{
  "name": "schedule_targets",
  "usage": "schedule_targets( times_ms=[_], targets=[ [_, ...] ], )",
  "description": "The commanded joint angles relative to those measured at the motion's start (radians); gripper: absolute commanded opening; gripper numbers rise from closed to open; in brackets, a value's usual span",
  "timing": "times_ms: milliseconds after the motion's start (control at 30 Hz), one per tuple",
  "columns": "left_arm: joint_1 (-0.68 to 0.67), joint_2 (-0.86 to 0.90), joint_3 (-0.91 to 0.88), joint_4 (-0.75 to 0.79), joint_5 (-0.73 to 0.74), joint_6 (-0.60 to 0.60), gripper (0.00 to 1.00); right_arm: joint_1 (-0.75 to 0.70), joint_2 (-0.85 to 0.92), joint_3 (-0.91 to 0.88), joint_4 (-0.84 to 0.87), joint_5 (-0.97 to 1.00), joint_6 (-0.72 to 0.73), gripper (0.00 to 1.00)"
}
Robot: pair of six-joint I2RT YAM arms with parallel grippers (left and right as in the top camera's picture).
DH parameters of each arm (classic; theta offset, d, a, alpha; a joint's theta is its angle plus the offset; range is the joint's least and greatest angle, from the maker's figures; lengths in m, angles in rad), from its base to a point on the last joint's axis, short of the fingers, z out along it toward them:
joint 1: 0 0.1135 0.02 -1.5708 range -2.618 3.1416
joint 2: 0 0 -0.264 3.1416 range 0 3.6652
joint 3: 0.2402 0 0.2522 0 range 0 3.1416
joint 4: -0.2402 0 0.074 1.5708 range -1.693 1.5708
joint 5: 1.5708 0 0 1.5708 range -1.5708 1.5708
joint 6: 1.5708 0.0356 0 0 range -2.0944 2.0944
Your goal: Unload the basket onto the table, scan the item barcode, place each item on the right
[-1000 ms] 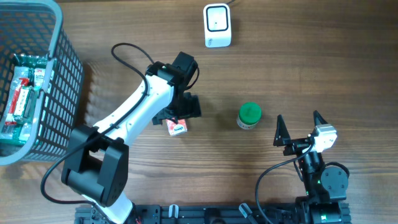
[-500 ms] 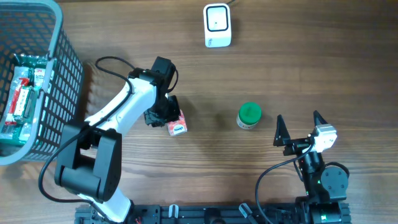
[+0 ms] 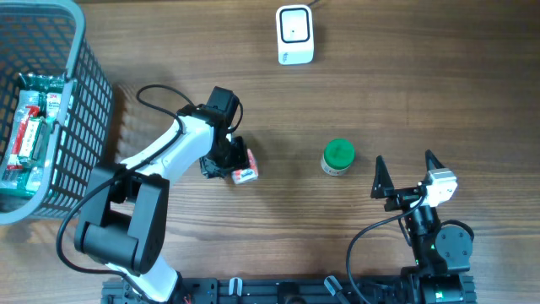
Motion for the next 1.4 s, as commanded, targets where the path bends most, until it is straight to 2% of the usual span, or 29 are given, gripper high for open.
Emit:
schedule_targets(
  times_ms=[0, 67, 167, 233, 433, 467, 500, 600, 633, 667, 700, 733, 867, 1000, 1133, 1367],
  targets=[
    [-0.008, 0.005, -0.014, 0.021, 0.005, 0.021, 0.60, -0.006, -0.008, -0.001, 0.003, -0.001, -0.005, 1.00],
    [-0.011, 0.005, -0.014, 0.029, 0.011, 0.021, 0.56, -0.006, -0.008, -0.001, 0.003, -0.001, -0.005, 1.00],
    [-0.017, 0.005, -0.014, 0.033, 0.012, 0.024, 0.58, -0.006, -0.008, -0.001, 0.003, -0.001, -0.004, 1.00],
    [-0.013, -0.003, 0.005, 0.018, 0.012, 0.048, 0.66, -0.006, -0.008, -0.001, 0.003, -0.001, -0.005, 0.99],
    [0.020, -0.124, 0.104, -0.071, 0.008, 0.049, 0.77, -0.006, -0.008, -0.001, 0.003, -0.001, -0.005, 1.00],
    [0.026, -0.157, 0.111, -0.083, 0.009, 0.049, 0.82, -0.006, -0.008, -0.001, 0.003, -0.001, -0.005, 1.00],
    [0.031, -0.189, 0.112, -0.092, 0.009, 0.046, 1.00, -0.006, -0.008, -0.001, 0.003, -0.001, -0.005, 1.00],
    [0.043, -0.254, 0.112, -0.125, 0.012, 0.046, 1.00, -0.006, -0.008, -0.001, 0.003, -0.001, -0.005, 1.00],
    [0.047, -0.261, 0.112, -0.142, 0.012, 0.047, 0.92, -0.006, -0.008, -0.001, 0.003, -0.001, -0.005, 1.00],
    [0.051, -0.262, 0.111, -0.159, 0.012, 0.047, 0.67, -0.006, -0.008, -0.001, 0.003, -0.001, -0.004, 1.00],
    [0.051, -0.261, 0.104, -0.169, 0.012, 0.046, 0.52, -0.006, -0.008, -0.001, 0.003, -0.001, -0.005, 0.99],
    [0.051, -0.259, 0.093, -0.166, 0.013, 0.046, 0.44, -0.006, -0.008, -0.001, 0.003, -0.001, -0.005, 1.00],
    [0.050, -0.256, -0.005, -0.085, 0.067, 0.046, 0.22, -0.006, -0.008, -0.001, 0.003, -0.001, -0.005, 1.00],
    [0.050, -0.249, -0.111, 0.018, 0.084, 0.038, 0.19, -0.006, -0.008, -0.001, 0.003, -0.001, -0.005, 1.00],
    [0.050, -0.248, -0.167, 0.091, 0.108, 0.015, 0.29, -0.006, -0.008, -0.001, 0.003, -0.001, -0.005, 1.00],
    [0.048, -0.222, -0.212, 0.184, 0.110, -0.061, 0.30, -0.006, -0.008, -0.001, 0.003, -0.001, -0.005, 1.00]
  ],
)
